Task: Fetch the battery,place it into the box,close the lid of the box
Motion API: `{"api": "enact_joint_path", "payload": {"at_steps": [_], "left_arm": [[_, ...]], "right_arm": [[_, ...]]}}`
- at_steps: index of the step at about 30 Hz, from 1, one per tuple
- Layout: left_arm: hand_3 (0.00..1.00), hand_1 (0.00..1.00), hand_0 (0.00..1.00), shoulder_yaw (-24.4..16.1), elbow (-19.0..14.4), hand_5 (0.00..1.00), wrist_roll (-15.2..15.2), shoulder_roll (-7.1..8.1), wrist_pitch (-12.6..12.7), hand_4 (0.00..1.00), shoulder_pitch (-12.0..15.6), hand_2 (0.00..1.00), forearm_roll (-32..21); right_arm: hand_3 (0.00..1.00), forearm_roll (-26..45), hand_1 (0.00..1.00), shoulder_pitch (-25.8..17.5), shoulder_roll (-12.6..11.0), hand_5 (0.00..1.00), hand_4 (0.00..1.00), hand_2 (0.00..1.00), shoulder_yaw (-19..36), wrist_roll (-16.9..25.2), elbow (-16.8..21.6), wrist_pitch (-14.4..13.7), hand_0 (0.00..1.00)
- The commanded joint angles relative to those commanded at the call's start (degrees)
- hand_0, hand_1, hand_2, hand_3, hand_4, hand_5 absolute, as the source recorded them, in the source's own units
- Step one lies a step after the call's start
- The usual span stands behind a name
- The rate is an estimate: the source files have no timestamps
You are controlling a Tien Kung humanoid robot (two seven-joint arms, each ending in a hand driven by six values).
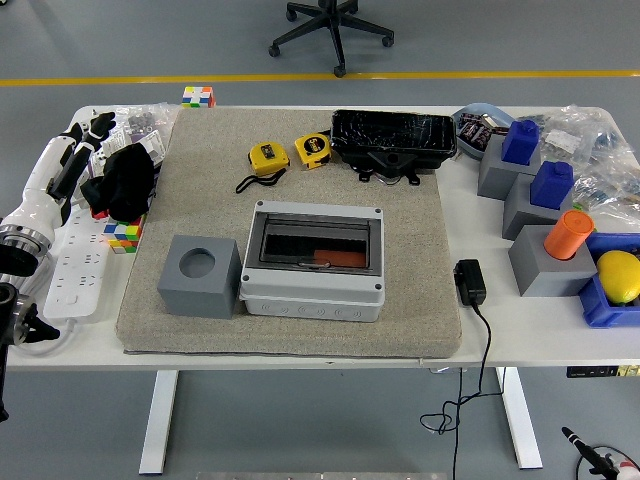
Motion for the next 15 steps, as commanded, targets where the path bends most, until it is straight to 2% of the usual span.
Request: {"api": "enact_joint_path", "payload": {"at_steps": [3, 5, 10, 15], "left_arm": [[0.834, 0.919, 0.926, 0.44, 0.33, 0.998, -3.4, -0.37, 1.14, 0.998, 0.39, 0.881, -2.7], [0.828, 0.899, 0.89, 0.79, 0.57, 0.998, -4.71, -0.53, 0.99, 0.998, 0.56, 0.871, -4.7], [0.828, 0.899, 0.89, 1.88, 0.91, 0.998, -7.11, -0.95, 0.35, 0.998, 0.66, 0.871, -12.13], [0.83, 0.892, 0.869, 1.37, 0.54, 0.998, -5.35, -0.93, 1.04, 0.998, 0.51, 0.863, -7.84]], "right_arm": [[0.884, -0.15, 0.862, -0.03, -0.03, 0.998, 0.998, 0.834, 0.09, -0.01, 0.0, 0.02, 0.885], [0.884, -0.23, 0.862, -0.09, -0.04, 0.998, 0.998, 0.835, 0.15, -0.02, 0.0, 0.04, 0.885], [0.884, -0.11, 0.862, -0.04, -0.01, 0.998, 0.998, 0.835, 0.01, -0.03, 0.0, 0.04, 0.885], [0.884, 0.17, 0.862, 0.2, -0.02, 0.998, 0.998, 0.835, -0.24, 0.01, 0.0, 0.01, 0.884]]}}
